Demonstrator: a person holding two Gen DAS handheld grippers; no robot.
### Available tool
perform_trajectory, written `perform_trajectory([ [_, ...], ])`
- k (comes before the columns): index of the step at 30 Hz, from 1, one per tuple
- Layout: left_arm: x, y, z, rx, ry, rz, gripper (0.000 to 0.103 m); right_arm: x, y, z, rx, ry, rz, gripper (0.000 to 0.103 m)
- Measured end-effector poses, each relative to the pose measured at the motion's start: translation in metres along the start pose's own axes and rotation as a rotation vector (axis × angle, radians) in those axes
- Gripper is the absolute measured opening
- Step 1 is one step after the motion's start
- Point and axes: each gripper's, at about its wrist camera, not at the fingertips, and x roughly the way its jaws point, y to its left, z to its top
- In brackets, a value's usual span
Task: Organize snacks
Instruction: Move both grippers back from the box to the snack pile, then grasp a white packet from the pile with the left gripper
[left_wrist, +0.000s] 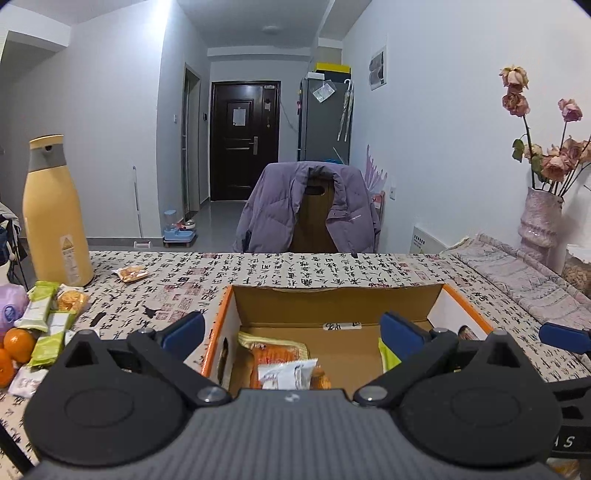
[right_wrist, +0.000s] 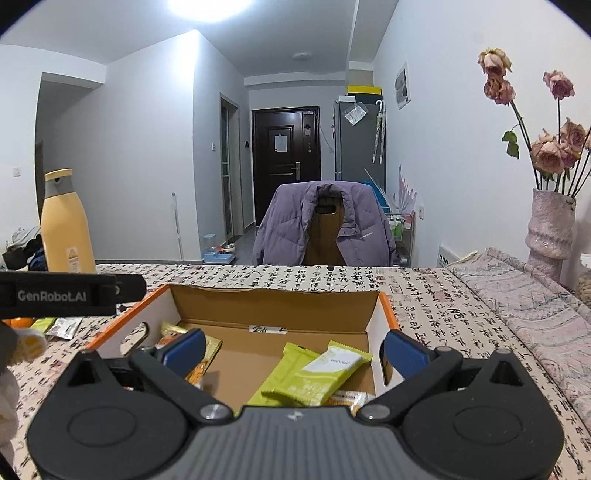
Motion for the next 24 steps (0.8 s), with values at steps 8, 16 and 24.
perform_trajectory([
  [8, -0.033, 0.003, -0.024, 0.003, 0.013, 0.001, 0.103, -0.037, 0.002, -0.021, -0.01, 0.009, 0.0, 0.103],
  [16, -0.057, 0.01, -0.053, -0.007, 0.051, 0.01, 0.103, -0.066, -0.001, -0.045, -0.002, 0.032, 0.002, 0.103],
  [24, -0.073, 0.016, -0.086, -0.018, 0.101, 0.008, 0.103, -0.088, -0.01, -0.075, 0.015, 0.067, -0.009, 0.103],
])
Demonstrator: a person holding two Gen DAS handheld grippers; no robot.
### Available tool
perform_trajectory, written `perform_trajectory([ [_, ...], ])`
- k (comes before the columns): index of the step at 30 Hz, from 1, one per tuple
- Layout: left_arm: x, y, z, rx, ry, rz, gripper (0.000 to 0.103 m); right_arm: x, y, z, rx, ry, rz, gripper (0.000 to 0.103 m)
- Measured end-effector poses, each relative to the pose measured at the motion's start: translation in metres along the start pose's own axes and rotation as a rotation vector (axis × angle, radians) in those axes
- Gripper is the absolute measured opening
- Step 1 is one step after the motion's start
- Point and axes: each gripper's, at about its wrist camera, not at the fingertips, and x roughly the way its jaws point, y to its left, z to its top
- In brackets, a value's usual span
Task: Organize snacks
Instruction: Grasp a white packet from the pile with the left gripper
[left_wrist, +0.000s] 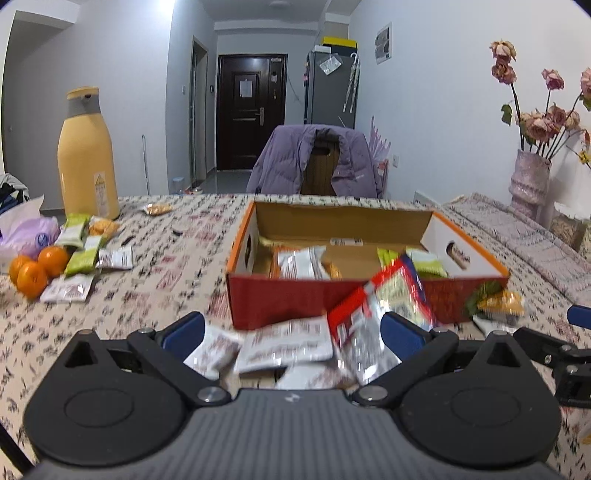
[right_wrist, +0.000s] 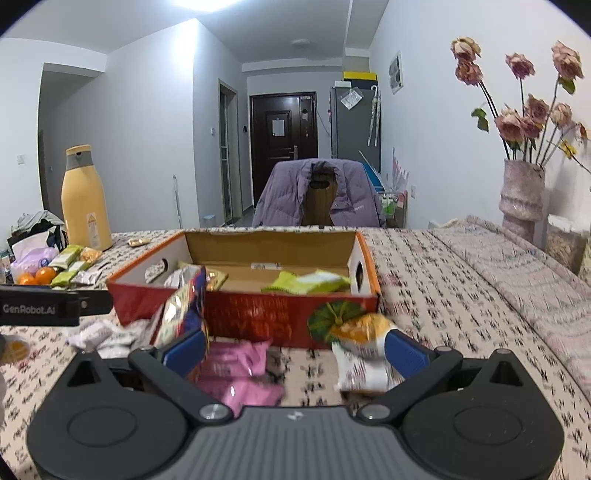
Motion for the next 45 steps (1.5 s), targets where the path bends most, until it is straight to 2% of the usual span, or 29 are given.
perform_trajectory([
  [10, -0.007, 0.003, -0.039, -0.02, 0.037, -0.027, 0.103, -0.009, -0.008, -0.035, 0.037, 0.04, -0.007, 0.103],
  [21, -0.013, -0.005, -0.065, 0.021, 0.094, -0.063, 0.103, -0.018, -0.007, -0.047, 0.034, 0.048, -0.011, 0.103],
  [28, -0.009, -0.009, -0.072, 0.021, 0.139, -0.021, 0.103, -0.017, -0.006, -0.05, 0.031, 0.058, -0.003, 0.103],
  [31, -0.011, -0.011, -0.075, 0.025, 0.149, -0.023, 0.095, -0.016, -0.006, -0.052, 0.035, 0.064, 0.004, 0.103],
  [33, -0.009, -0.013, -0.077, 0.029, 0.167, -0.019, 0.085, -0.016, -0.007, -0.053, 0.038, 0.066, 0.01, 0.103],
  [40, -0.013, -0.017, -0.08, 0.038, 0.158, -0.01, 0.081, -0.015, -0.005, -0.056, 0.039, 0.074, 0.024, 0.103],
  [43, -0.014, -0.017, -0.08, 0.038, 0.146, -0.004, 0.067, -0.014, -0.005, -0.057, 0.039, 0.078, 0.022, 0.103],
  [45, -0.015, -0.018, -0.08, 0.049, 0.133, -0.005, 0.046, -0.014, -0.005, -0.057, 0.039, 0.08, 0.02, 0.103],
])
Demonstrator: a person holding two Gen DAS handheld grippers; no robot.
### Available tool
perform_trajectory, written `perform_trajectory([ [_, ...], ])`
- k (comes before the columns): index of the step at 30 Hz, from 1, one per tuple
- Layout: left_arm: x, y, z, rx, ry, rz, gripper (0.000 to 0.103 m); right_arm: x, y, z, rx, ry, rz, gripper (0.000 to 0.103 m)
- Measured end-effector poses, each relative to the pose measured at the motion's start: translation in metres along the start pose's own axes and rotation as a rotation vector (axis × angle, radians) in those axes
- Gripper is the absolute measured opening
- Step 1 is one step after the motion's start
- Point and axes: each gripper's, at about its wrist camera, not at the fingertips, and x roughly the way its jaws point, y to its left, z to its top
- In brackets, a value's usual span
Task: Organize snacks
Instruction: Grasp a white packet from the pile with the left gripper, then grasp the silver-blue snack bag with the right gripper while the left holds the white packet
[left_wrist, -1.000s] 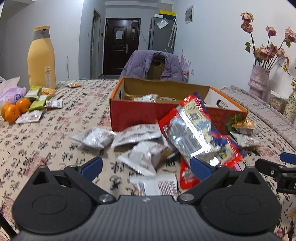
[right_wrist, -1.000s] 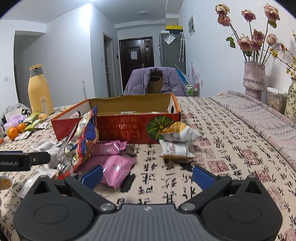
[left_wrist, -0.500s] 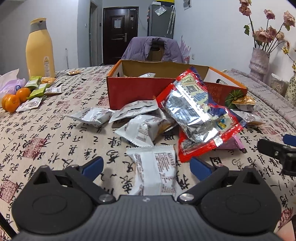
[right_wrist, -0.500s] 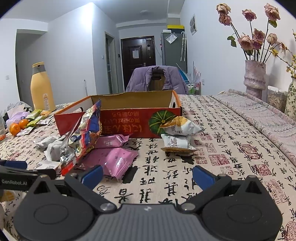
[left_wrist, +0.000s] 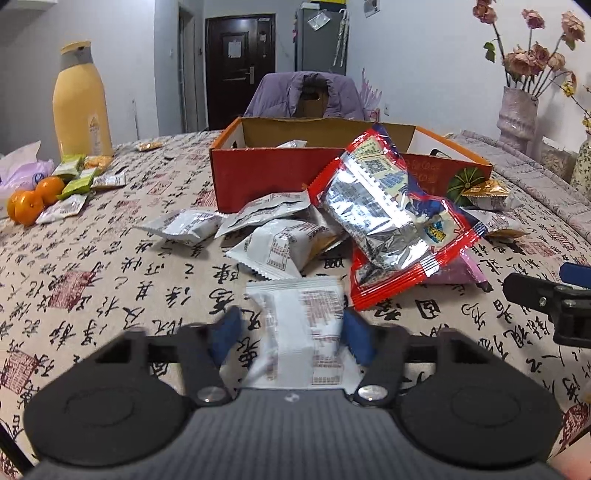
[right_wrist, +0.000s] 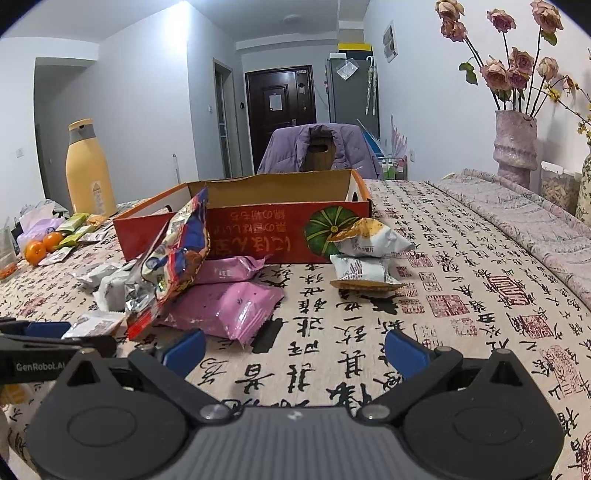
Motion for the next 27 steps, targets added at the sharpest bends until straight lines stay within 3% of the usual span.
perform_trajectory([
  [13, -0.013, 0.008, -0.001, -0.011, -0.06, -0.014, 0.043, -0.001, 0.008, 0.001, -0.015, -0.003, 0.007, 0.103],
  [27, -0.023, 0.034, 0.016, -0.041, -0.164, -0.029, 0.043, -0.001, 0.039, 0.029, -0.049, -0.109, 0.056, 0.103],
])
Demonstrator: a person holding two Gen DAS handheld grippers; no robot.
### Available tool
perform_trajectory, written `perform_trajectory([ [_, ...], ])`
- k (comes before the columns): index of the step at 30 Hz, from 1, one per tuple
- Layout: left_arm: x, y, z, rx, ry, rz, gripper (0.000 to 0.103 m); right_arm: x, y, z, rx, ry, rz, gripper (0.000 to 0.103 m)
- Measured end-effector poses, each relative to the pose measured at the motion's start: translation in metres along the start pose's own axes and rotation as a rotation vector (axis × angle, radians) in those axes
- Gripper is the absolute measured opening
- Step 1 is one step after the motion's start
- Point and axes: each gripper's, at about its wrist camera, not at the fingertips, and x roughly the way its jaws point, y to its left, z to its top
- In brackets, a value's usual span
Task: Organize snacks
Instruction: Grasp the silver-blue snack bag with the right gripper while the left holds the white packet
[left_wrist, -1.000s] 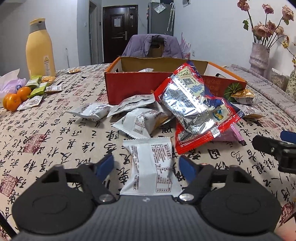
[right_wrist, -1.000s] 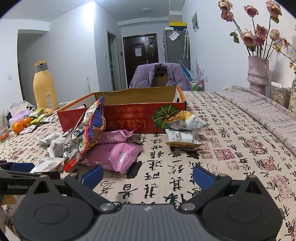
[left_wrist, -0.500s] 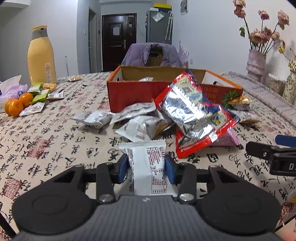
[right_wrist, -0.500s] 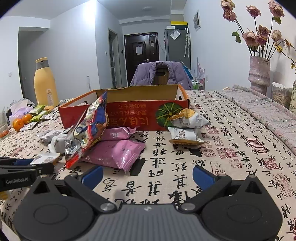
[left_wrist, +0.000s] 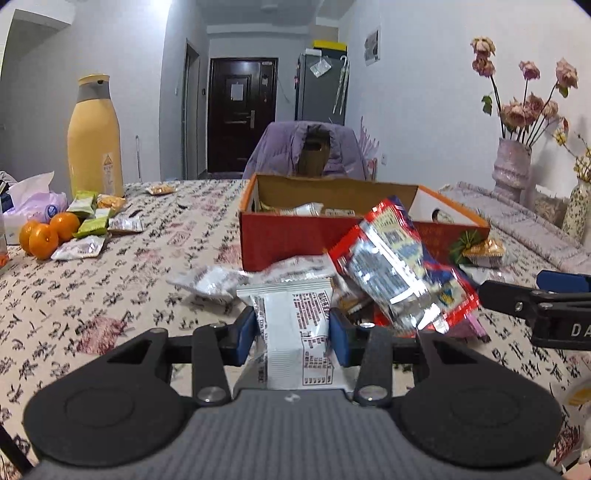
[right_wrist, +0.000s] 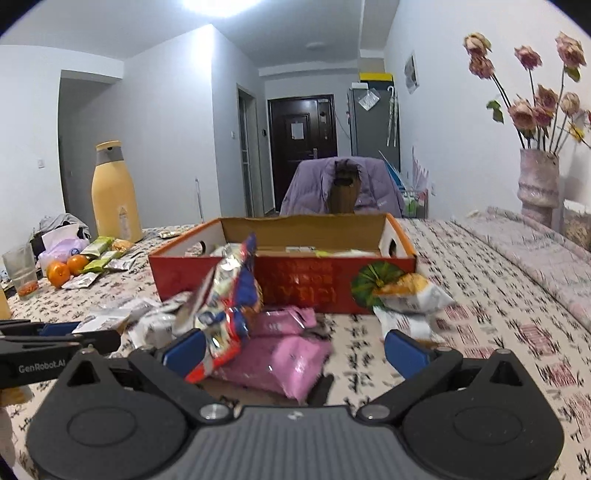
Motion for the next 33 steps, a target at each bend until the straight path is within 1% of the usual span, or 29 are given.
perform_trajectory([
  [6, 0.007, 0.015, 0.008, 0.004, -0.022, -0.008, 0.043, 0.013, 0.02, 0.01, -0.027, -0.009, 0.01, 0.103],
  [13, 0.017, 0.034, 0.018, 0.0, -0.033, -0.01, 0.043, 0.039, 0.045, 0.019, -0.065, 0.001, 0.016, 0.103],
  [22, 0.026, 0.056, 0.023, -0.019, -0.028, -0.007, 0.043, 0.072, 0.073, 0.022, -0.122, 0.052, 0.016, 0.103],
  [27, 0.03, 0.06, 0.021, -0.026, -0.014, -0.031, 0.043, 0.082, 0.081, 0.02, -0.165, 0.078, -0.017, 0.103],
  [31, 0.03, 0.061, 0.02, -0.03, -0.014, -0.044, 0.043, 0.085, 0.085, 0.018, -0.187, 0.086, -0.03, 0.098],
  [33, 0.029, 0.061, 0.02, -0.031, -0.015, -0.047, 0.043, 0.086, 0.085, 0.017, -0.192, 0.095, -0.039, 0.093],
])
